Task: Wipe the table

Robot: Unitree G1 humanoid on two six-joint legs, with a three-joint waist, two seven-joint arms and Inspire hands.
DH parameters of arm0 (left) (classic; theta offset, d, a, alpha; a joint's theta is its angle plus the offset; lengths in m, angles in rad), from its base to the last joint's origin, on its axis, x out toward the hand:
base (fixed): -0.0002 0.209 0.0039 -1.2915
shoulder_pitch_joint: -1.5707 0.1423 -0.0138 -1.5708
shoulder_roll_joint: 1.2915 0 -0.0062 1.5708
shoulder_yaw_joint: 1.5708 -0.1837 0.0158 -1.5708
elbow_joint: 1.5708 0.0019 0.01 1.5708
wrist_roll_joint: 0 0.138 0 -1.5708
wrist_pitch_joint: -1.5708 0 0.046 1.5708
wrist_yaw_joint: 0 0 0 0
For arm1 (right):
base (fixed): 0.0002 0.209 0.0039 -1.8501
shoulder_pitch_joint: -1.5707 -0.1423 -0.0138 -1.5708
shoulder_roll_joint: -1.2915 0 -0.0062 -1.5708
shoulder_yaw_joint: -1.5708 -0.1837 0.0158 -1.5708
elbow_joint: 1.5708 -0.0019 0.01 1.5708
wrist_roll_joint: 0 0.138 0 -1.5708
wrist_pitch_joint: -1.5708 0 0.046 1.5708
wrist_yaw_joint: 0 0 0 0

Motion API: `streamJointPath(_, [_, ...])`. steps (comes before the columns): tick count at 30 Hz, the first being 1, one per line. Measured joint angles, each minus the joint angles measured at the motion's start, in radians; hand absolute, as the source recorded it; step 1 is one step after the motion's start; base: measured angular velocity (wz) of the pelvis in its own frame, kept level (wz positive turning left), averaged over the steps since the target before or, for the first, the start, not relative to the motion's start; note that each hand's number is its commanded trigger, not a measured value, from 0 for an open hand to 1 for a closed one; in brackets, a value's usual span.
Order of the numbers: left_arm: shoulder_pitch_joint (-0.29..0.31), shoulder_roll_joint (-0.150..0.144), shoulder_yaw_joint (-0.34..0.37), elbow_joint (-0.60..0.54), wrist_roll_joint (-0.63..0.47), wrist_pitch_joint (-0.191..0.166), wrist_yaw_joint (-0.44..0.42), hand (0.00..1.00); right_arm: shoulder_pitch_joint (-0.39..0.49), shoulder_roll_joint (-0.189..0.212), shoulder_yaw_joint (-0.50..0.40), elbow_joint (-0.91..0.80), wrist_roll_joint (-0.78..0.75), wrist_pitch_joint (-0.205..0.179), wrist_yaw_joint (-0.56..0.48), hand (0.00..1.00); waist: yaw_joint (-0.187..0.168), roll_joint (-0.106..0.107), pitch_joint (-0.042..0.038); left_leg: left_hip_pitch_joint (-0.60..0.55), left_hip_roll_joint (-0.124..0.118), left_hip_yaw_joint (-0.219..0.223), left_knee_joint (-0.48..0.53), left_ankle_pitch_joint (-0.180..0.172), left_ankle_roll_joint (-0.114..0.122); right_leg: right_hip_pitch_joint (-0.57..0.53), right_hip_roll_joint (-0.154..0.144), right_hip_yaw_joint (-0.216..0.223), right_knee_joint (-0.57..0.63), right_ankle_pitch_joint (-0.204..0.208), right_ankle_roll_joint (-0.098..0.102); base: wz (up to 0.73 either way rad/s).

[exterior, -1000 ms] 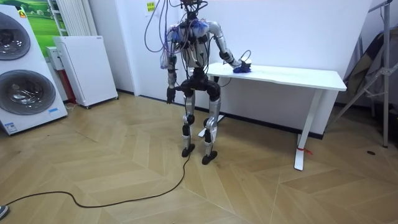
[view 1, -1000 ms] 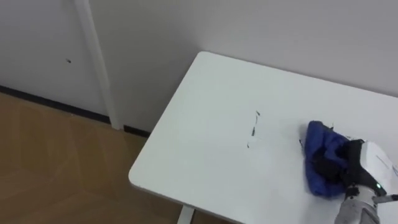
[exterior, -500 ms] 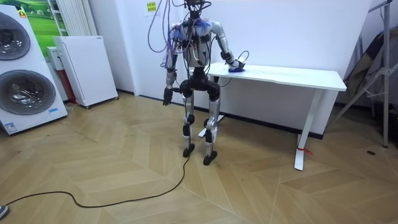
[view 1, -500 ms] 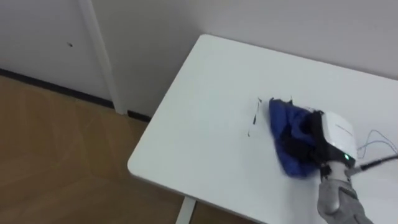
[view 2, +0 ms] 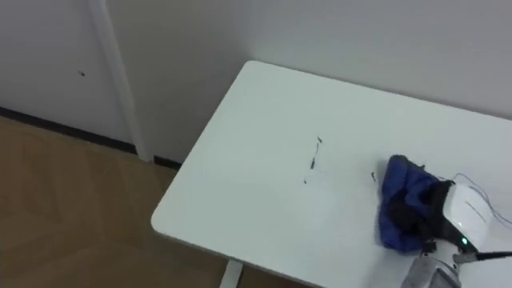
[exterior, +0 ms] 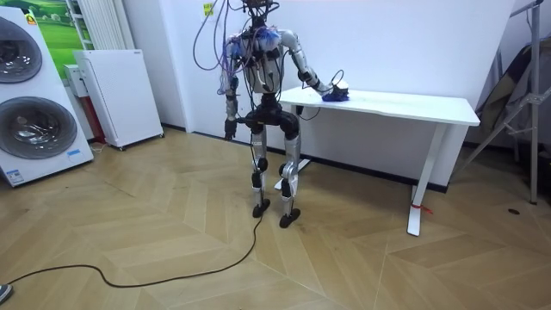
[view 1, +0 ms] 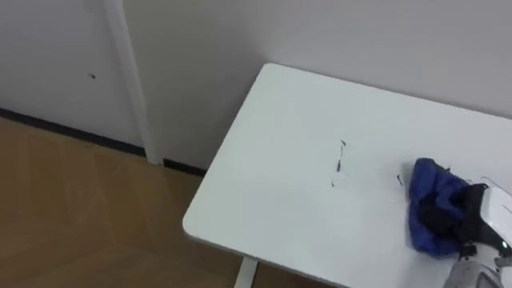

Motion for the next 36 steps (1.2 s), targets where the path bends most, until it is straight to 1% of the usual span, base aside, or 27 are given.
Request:
streamJointPath(1, [0.0, -0.001, -0.001, -0.001, 0.0, 0.003, 0.0, 0.0, -0.007, 0.0, 0.022, -0.013, 0.002, 0.008, 0.013, 1.0, 0.003, 0.0, 0.0016, -0.002, 0.003, 0.0, -0.001, 0.0, -0.001, -0.005, 0.003, -0.004, -0.001, 0.004, -0.003, -0.42])
streamJointPath(3, [0.005, 0.001, -0.032, -0.003, 0.006, 0.014, 0.0, 0.0, -0.045, 0.003, 0.079, -0.059, 0.0, 0.032, 0.052, 1.0, 0.005, -0.001, 0.0062, -0.017, 0.008, -0.003, 0.001, 0.002, -0.007, -0.024, 0.011, -0.009, 0.0, 0.009, -0.01, -0.15])
streamJointPath(4, [0.004, 0.0, -0.039, -0.005, 0.006, 0.016, 0.0, 0.0, -0.06, 0.003, 0.089, -0.059, -0.002, 0.033, 0.063, 1.0, 0.004, 0.0, 0.0111, -0.019, 0.007, -0.006, 0.001, 0.003, -0.008, -0.025, 0.012, -0.013, 0.0, 0.009, -0.01, 0.1])
streamJointPath(5, [0.008, -0.001, -0.043, -0.018, 0.006, 0.016, -0.001, 0.0, -0.079, 0.002, 0.095, -0.059, -0.003, 0.032, 0.077, 1.0, 0.003, -0.003, 0.0162, -0.028, 0.007, -0.019, 0.0, 0.005, -0.011, -0.03, 0.013, -0.021, 0.001, 0.009, -0.01, 0.2])
streamJointPath(7, [0.01, 0.005, -0.05, -0.022, -0.004, 0.019, -0.002, 0.0, -0.097, -0.005, 0.093, -0.047, 0.019, 0.031, 0.083, 1.0, 0.001, -0.009, 0.0208, -0.042, 0.007, -0.032, -0.001, 0.009, -0.014, -0.04, 0.014, -0.037, 0.0, 0.009, -0.01, 0.25])
streamJointPath(9, [0.032, 0.005, -0.049, -0.022, -0.007, 0.023, -0.004, 0.0, -0.102, -0.018, 0.079, -0.039, 0.024, 0.02, 0.083, 1.0, 0.001, -0.01, 0.0208, -0.052, 0.008, -0.038, 0.0, 0.009, -0.015, -0.046, 0.017, -0.037, -0.002, 0.009, -0.01, 0.18])
streamJointPath(11, [0.068, 0.008, -0.048, -0.024, -0.018, 0.024, -0.004, 0.0, -0.064, -0.035, 0.05, -0.024, 0.07, -0.025, 0.066, 1.0, -0.012, -0.01, 0.0185, -0.049, 0.007, -0.06, 0.002, 0.01, -0.016, -0.039, 0.017, -0.062, -0.003, 0.009, -0.01, 0.38])
streamJointPath(12, [0.092, 0.014, -0.047, -0.03, -0.025, 0.023, -0.004, 0.0, -0.039, -0.041, 0.048, -0.01, 0.104, -0.061, 0.057, 1.0, -0.033, -0.013, 0.0162, -0.047, 0.005, -0.07, 0.003, 0.01, -0.016, -0.028, 0.016, -0.073, -0.005, 0.009, -0.01, 0.5])
streamJointPath(13, [0.094, 0.019, -0.047, -0.031, -0.031, 0.022, -0.004, 0.0, -0.029, -0.042, 0.041, 0.001, 0.131, -0.077, 0.054, 1.0, -0.044, -0.015, 0.0152, -0.044, 0.005, -0.077, 0.003, 0.01, -0.016, -0.021, 0.016, -0.081, -0.006, 0.009, -0.01, 0.67])
streamJointPath(14, [0.106, 0.027, -0.039, -0.031, -0.03, 0.018, -0.004, 0.0, -0.004, -0.042, 0.01, 0.026, 0.171, -0.109, 0.051, 1.0, -0.062, -0.019, 0.0118, -0.037, 0.009, -0.074, 0.0, 0.01, -0.016, -0.01, 0.013, -0.089, -0.009, 0.009, -0.01, 0.7])
streamJointPath(15, [0.109, 0.032, -0.023, -0.03, -0.029, 0.012, -0.003, 0.0, 0.017, -0.042, -0.028, 0.056, 0.2, -0.136, 0.05, 1.0, -0.069, -0.024, 0.0081, -0.028, 0.009, -0.072, -0.004, 0.011, -0.015, 0.009, 0.011, -0.087, -0.019, 0.009, -0.01, 0.67])
streamJointPath(16, [0.11, 0.035, -0.016, -0.029, -0.029, 0.011, -0.003, 0.0, 0.022, -0.042, -0.046, 0.073, 0.208, -0.145, 0.049, 1.0, -0.075, -0.026, 0.0068, -0.024, 0.007, -0.072, -0.003, 0.011, -0.015, 0.019, 0.009, -0.088, -0.021, 0.009, -0.01, 0.57])
streamJointPath(17, [0.113, 0.039, -0.002, -0.029, -0.022, 0.008, -0.003, 0.0, 0.032, -0.042, -0.084, 0.107, 0.207, -0.163, 0.053, 1.0, -0.092, -0.026, 0.0051, -0.016, 0.007, -0.068, -0.004, 0.01, -0.014, 0.033, 0.007, -0.088, -0.02, 0.009, -0.01, 0.42])
streamJointPath(18, [0.112, 0.039, 0.011, -0.029, -0.02, 0.006, -0.003, 0.0, 0.043, -0.043, -0.107, 0.118, 0.209, -0.169, 0.052, 1.0, -0.093, -0.028, 0.0028, -0.013, 0.007, -0.059, -0.005, 0.01, -0.013, 0.037, 0.006, -0.086, -0.02, 0.009, -0.01, 0.44])
streamJointPath(19, [0.112, 0.04, 0.038, -0.033, -0.017, 0.001, -0.003, 0.0, 0.074, -0.044, -0.153, 0.127, 0.211, -0.176, 0.049, 1.0, -0.093, -0.031, -0.0028, -0.009, 0.008, -0.048, -0.01, 0.011, -0.011, 0.04, 0.004, -0.081, -0.018, 0.009, -0.01, 0.23])
streamJointPath(20, [0.118, 0.04, 0.061, -0.041, -0.016, 0.001, -0.003, 0.0, 0.097, -0.045, -0.181, 0.133, 0.221, -0.176, 0.042, 1.0, -0.093, -0.033, -0.0031, 0.004, 0.006, -0.043, -0.017, 0.012, -0.009, 0.05, 0.001, -0.071, -0.02, 0.009, -0.01, 0.11])
streamJointPath(22, [0.133, 0.041, 0.078, -0.058, -0.015, 0.003, -0.001, 0.0, 0.121, -0.048, -0.19, 0.148, 0.244, -0.177, 0.026, 1.0, -0.093, -0.035, -0.0064, 0.02, 0.006, -0.029, -0.016, 0.011, -0.007, 0.062, -0.001, -0.06, -0.018, 0.009, -0.01, -0.11])
streamJointPath(25, [0.12, 0.037, 0.081, -0.06, -0.006, 0.002, -0.001, 0.0, 0.148, -0.048, -0.202, 0.15, 0.244, -0.179, -0.001, 1.0, -0.095, -0.032, -0.0074, 0.03, 0.001, -0.034, -0.015, 0.007, -0.001, 0.079, -0.004, -0.058, -0.021, 0.01, -0.009, -0.04])
streamJointPath(27, [0.112, 0.035, 0.072, -0.059, 0.001, 0.001, 0.001, 0.0, 0.148, -0.048, -0.192, 0.151, 0.24, -0.17, -0.007, 1.0, -0.079, -0.029, -0.0088, 0.043, 0.0, -0.025, -0.027, 0.007, 0.0, 0.087, -0.006, -0.055, -0.02, 0.008, -0.006, -0.17])
streamJointPath(28, [0.114, 0.036, 0.052, -0.06, -0.001, 0.001, 0.005, 0.0, 0.139, -0.048, -0.178, 0.149, 0.237, -0.158, -0.009, 1.0, -0.069, -0.024, -0.0098, 0.049, 0.001, -0.021, -0.032, 0.006, 0.001, 0.087, -0.005, -0.053, -0.02, 0.008, -0.006, -0.3])
streamJointPath(30, [0.116, 0.033, 0.005, -0.059, -0.009, 0.004, 0.005, 0.0, 0.098, -0.047, -0.147, 0.14, 0.223, -0.121, -0.016, 1.0, -0.041, -0.011, -0.0088, 0.053, 0.002, -0.017, -0.032, 0.006, 0.001, 0.081, -0.002, -0.047, -0.021, 0.008, -0.005, -0.42])
streamJointPath(31, [0.112, 0.032, -0.006, -0.059, -0.011, 0.004, 0.005, 0.0, 0.086, -0.047, -0.137, 0.135, 0.209, -0.109, -0.017, 1.0, -0.037, -0.008, -0.008, 0.053, 0.003, -0.02, -0.032, 0.006, 0.001, 0.078, -0.002, -0.045, -0.02, 0.008, -0.005, -0.5])
streamJointPath(33, [0.106, 0.023, -0.029, -0.056, -0.008, 0.012, 0.003, 0.0, 0.035, -0.041, -0.103, 0.121, 0.16, -0.066, -0.013, 1.0, -0.02, 0.002, -0.0062, 0.042, 0.004, -0.026, -0.027, 0.002, -0.001, 0.063, 0.004, -0.043, -0.018, 0.008, -0.005, -0.62])
streamJointPath(34, [0.099, 0.018, -0.038, -0.054, -0.007, 0.017, 0.001, 0.0, -0.008, -0.036, -0.066, 0.106, 0.127, -0.03, -0.009, 1.0, -0.003, 0.007, -0.0016, 0.025, 0.005, -0.028, -0.018, 0.001, -0.002, 0.041, 0.008, -0.053, -0.019, 0.008, -0.005, -0.85])
streamJointPath(35, [0.091, 0.013, -0.044, -0.046, -0.012, 0.019, -0.004, 0.0, -0.055, -0.034, -0.017, 0.098, 0.087, -0.005, -0.002, 1.0, 0.01, 0.015, 0.0044, 0.008, 0.006, -0.031, -0.005, -0.001, -0.006, 0.023, 0.014, -0.064, -0.021, 0.009, -0.006, -0.81])
streamJointPath(36, [0.085, 0.014, -0.054, -0.041, -0.014, 0.022, -0.008, 0.0, -0.077, -0.033, 0.007, 0.091, 0.072, 0.007, 0.004, 1.0, 0.013, 0.021, 0.0075, -0.001, 0.008, -0.038, 0.002, -0.003, -0.008, 0.013, 0.018, -0.064, -0.02, 0.011, -0.01, -0.55])
